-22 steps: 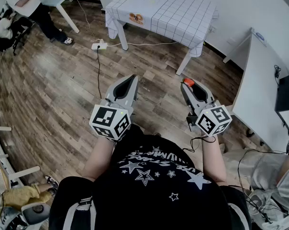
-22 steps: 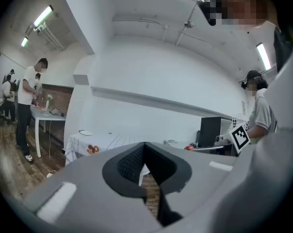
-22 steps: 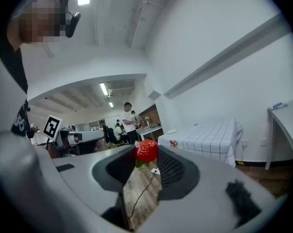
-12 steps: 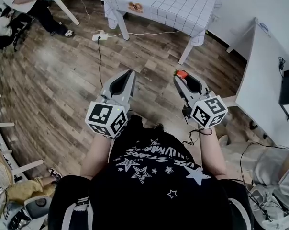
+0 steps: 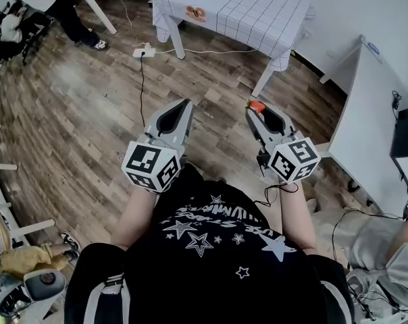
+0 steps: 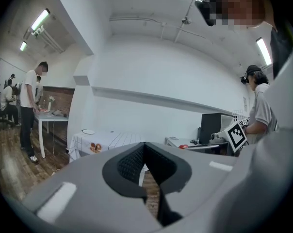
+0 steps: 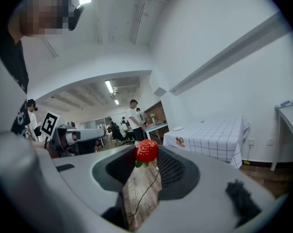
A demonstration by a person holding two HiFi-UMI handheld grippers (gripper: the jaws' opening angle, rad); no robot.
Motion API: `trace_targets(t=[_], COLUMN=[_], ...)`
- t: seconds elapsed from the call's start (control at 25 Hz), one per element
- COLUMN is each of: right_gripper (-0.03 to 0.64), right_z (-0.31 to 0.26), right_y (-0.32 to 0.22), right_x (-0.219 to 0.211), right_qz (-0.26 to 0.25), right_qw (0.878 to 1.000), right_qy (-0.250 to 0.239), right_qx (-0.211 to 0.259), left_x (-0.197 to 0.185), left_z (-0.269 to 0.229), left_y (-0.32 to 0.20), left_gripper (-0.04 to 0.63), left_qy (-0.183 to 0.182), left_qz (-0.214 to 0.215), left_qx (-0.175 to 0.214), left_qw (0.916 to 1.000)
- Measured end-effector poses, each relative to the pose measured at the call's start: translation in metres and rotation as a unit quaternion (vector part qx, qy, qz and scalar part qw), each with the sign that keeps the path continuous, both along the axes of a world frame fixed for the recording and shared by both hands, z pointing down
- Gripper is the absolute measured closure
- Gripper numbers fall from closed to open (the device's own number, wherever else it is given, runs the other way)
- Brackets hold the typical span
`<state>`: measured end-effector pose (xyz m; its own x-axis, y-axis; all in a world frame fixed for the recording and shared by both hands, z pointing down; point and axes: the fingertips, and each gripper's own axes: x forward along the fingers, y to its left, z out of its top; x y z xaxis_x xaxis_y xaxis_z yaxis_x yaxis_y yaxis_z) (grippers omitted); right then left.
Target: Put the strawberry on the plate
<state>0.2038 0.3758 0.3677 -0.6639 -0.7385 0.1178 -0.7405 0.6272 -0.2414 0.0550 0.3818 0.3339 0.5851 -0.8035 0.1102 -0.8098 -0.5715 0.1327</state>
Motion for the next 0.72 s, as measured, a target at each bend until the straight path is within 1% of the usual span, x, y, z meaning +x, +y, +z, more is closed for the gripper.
trace_targets(t=[0.12,0.24,0.36,0.44,0.52,0.64,0.72], right_gripper=[0.471,0.471,0.471,0.471,0.471,0.471,0.471], right_z=[-0.002,0.002,0.011,0.015,0.014,0.014,0.016], right_y=[-0.008,-0.016,-0.027,-0.038,-0.053,-0.082,-0.096], right_x=[-0.013,-0.028,-0.03,-0.027,-0.034,-0.045,-0.04], right_qz=[-0.006,-0.017,-0.014,-0.006,-0.004,0.005,0.019], right_qw=[1.0,1.0,1.0,0.999,0.999,0.999,0.999], right_qy=[-0.015,-0.01,-0.006,-0.008,-0.009,0.004,0.007], right_qx=[-0.005,-0.013,-0.026,-0.031,-0.032,-0.039,-0.046], left_x=[-0.021,-0.04,-0.042,-0.039,-0.048,-0.068,-0.066], left_z=[0.003,0.006,0.017,0.021,0.016,0.012,0.013], left_y=[-0.004,-0.012,-0.021,-0.031,-0.052,-0.093,-0.108], left_gripper=[0.588,0.588,0.588,0.588,0.588,0.588,0.588], left_qy=[-0.001,0.002,0.006,0.004,0.007,0.031,0.041], left_qz=[-0.016,-0.033,-0.03,-0.024,-0.022,-0.024,-0.016], left_qx=[-0.009,-0.015,-0.027,-0.027,-0.022,-0.024,-0.027], left_qw=[0.9998,0.9994,0.9992,0.9994,0.9995,0.9989,0.9987])
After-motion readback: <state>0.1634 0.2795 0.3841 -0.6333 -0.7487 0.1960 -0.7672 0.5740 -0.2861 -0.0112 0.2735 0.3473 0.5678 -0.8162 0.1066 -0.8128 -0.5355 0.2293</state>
